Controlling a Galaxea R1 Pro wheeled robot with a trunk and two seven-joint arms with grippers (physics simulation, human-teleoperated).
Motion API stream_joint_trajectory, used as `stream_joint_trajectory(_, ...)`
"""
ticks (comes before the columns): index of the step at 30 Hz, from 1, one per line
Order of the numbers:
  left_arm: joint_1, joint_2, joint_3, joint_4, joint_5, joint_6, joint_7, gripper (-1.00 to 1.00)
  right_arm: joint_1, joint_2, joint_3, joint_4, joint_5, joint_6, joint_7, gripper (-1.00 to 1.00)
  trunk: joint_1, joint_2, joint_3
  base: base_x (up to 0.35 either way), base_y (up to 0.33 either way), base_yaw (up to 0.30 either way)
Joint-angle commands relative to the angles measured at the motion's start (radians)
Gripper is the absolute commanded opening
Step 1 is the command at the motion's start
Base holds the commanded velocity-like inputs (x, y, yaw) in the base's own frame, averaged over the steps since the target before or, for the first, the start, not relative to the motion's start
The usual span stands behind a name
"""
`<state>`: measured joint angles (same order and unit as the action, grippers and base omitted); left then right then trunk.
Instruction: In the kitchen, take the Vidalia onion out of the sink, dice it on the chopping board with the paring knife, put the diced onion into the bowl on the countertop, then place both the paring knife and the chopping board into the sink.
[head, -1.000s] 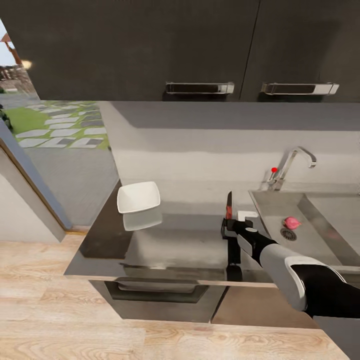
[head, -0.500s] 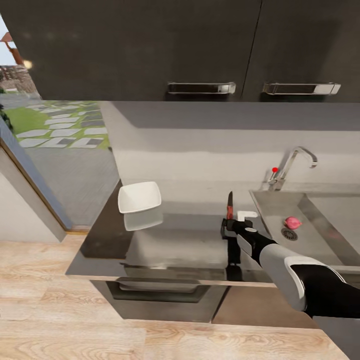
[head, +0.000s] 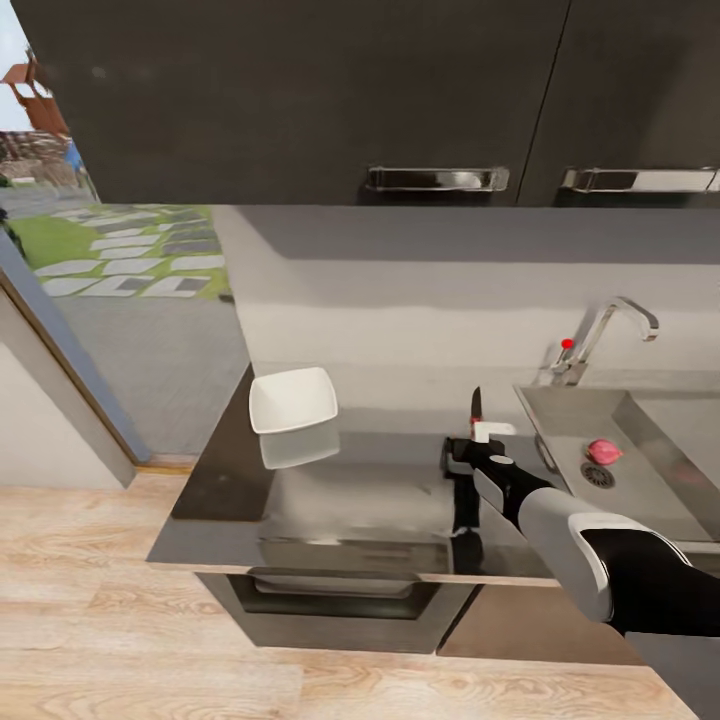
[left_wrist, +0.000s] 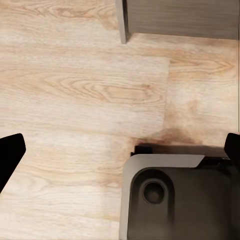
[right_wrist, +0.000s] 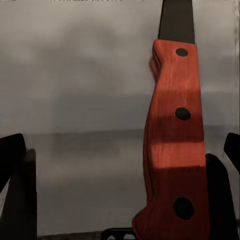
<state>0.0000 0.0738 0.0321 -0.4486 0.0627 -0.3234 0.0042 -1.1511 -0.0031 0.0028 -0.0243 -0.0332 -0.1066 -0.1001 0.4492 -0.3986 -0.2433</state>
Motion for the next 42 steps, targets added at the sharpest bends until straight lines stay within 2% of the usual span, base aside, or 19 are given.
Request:
stream_joint_trajectory(1,0.0,0.0,-0.001,-0.001,0.006,-0.002,0.0,1.0,-0.001,0.0,0.0,0.001,-0.004,-0.004,-0.001,1.0,0.001,-0.001,-0.002,0.003,-0.201,0.0)
stream_joint_trajectory(20,0.0,0.0,-0.001,-0.001,0.006,-0.002,0.0,1.0,-0.001,0.001,0.0,0.001,-0.004,-0.004,-0.001,1.0,0.001,-0.001,-0.002,0.003,-0.257,0.0)
stream_joint_trajectory(42,0.0,0.001,-0.001,-0.001,0.006,-0.002,0.0,1.0,-0.001,0.012,0.0,0.001,-0.004,-0.004,-0.002,1.0,0.001,-0.001,-0.002,0.035,0.013,0.0)
